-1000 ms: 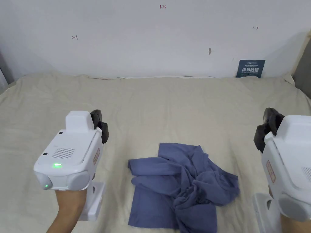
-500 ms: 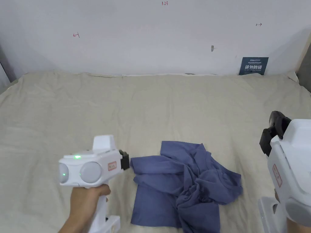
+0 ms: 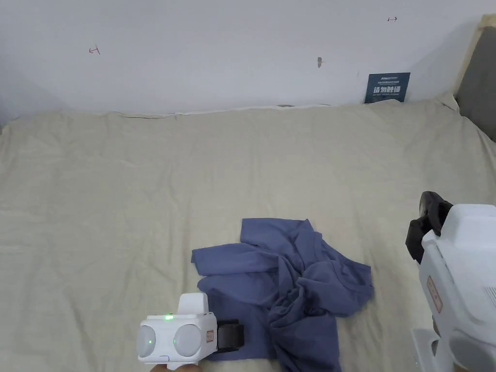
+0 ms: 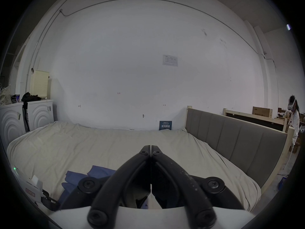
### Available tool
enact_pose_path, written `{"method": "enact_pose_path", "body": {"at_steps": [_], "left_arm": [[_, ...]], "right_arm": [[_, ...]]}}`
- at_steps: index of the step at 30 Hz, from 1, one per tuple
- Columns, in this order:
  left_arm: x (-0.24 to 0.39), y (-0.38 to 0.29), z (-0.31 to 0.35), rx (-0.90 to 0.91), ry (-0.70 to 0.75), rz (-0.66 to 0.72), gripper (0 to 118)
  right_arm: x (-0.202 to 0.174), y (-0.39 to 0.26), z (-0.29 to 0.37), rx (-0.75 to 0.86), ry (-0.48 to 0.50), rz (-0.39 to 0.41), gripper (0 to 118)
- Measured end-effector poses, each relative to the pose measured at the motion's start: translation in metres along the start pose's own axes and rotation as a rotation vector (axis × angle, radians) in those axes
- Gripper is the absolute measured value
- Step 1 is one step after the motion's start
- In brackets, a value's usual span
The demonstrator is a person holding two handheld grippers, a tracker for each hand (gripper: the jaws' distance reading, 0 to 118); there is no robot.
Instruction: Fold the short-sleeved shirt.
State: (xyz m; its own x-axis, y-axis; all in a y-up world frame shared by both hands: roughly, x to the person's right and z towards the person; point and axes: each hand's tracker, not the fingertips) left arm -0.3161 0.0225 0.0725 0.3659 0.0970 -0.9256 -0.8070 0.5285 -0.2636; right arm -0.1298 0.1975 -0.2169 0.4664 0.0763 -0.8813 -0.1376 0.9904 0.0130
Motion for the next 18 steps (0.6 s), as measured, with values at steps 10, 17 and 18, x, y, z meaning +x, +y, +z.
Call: {"method": "enact_pose_path", "body": {"at_steps": [10,17,18], "left_arm": [[0.023,-0.007,-0.030,-0.001,0.006,-0.159,3],[0.030,0.006,0.022,0.078,-0.115,-0.130,3],[0.027,0.008,0.029,0.106,-0.136,-0.116,3]], "right_arm": [[0.012,-0.026,-0.022,-0.094,-0.004,-0.021,1],[0.015,-0.059,-0.074,-0.324,0.058,-0.036,30],[0.016,-0.063,-0.084,-0.366,0.068,-0.042,53]]}}
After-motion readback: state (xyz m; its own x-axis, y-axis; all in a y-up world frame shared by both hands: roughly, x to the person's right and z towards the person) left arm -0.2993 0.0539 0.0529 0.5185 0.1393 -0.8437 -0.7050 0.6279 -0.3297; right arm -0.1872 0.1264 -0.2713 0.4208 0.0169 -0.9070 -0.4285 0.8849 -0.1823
